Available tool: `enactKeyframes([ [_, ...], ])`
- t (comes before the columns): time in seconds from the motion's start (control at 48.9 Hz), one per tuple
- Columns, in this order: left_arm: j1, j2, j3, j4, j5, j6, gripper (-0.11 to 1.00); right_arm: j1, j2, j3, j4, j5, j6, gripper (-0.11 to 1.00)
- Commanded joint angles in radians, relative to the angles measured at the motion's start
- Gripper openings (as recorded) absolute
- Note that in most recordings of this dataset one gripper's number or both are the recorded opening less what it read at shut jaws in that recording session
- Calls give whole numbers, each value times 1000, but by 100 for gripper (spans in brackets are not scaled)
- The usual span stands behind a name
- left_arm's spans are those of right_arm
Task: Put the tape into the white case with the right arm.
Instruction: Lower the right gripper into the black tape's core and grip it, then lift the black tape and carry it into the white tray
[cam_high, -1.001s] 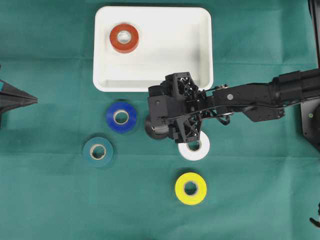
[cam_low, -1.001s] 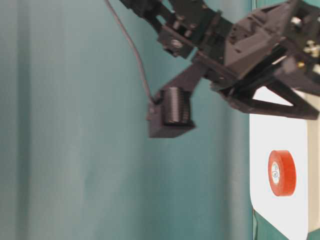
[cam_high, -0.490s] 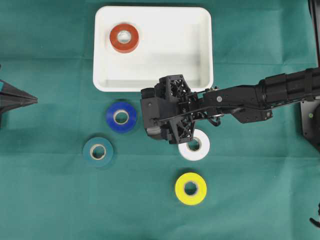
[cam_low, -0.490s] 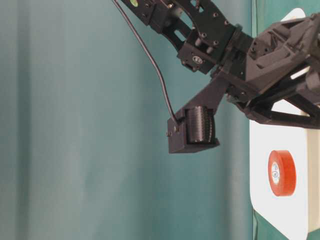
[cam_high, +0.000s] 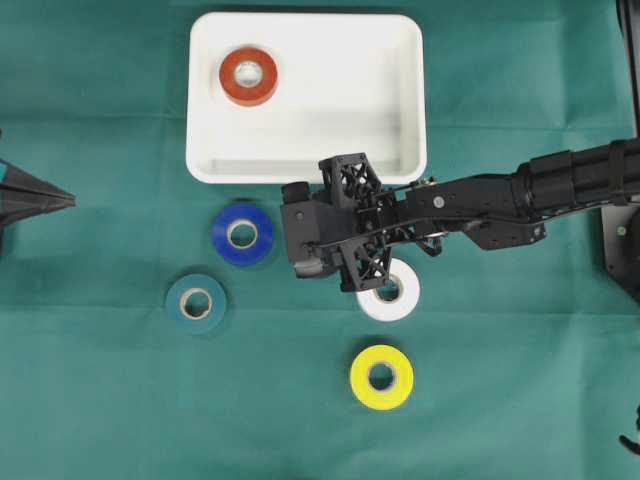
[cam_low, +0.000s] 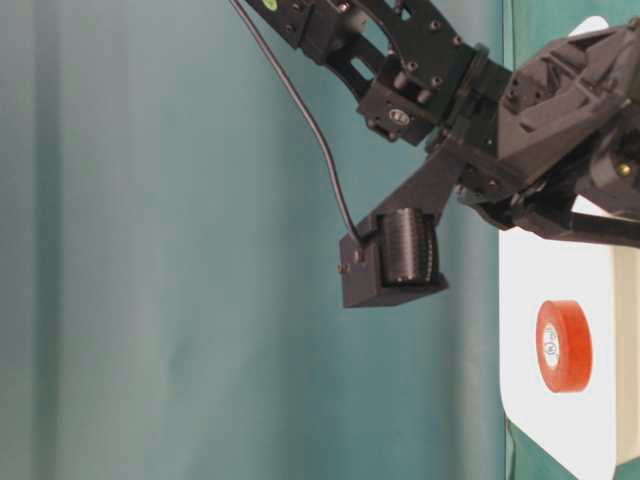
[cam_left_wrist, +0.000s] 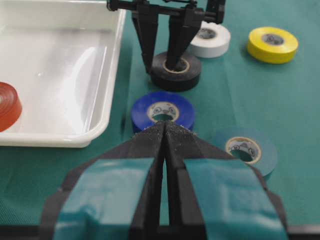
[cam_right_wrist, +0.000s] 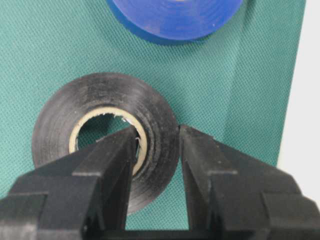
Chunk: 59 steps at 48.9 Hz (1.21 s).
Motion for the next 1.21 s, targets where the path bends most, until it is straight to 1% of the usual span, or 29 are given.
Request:
enactKeyframes([
  [0.0,2,6,-14,-2,-5,-2,0,5,-14,-17,-2,2,3,0],
  [0.245,2,6,-14,-2,-5,-2,0,11,-29,-23,-2,3,5,0],
  [0.674,2,6,-14,-2,-5,-2,0,37,-161,-21,0,92,5,0],
  [1.001,2,6,-14,-2,-5,-2,0,43,-167,-23,-2,98,6,0],
  [1.185,2,6,-14,-2,-5,-2,0,23,-167,-35,-3,101,5,0],
])
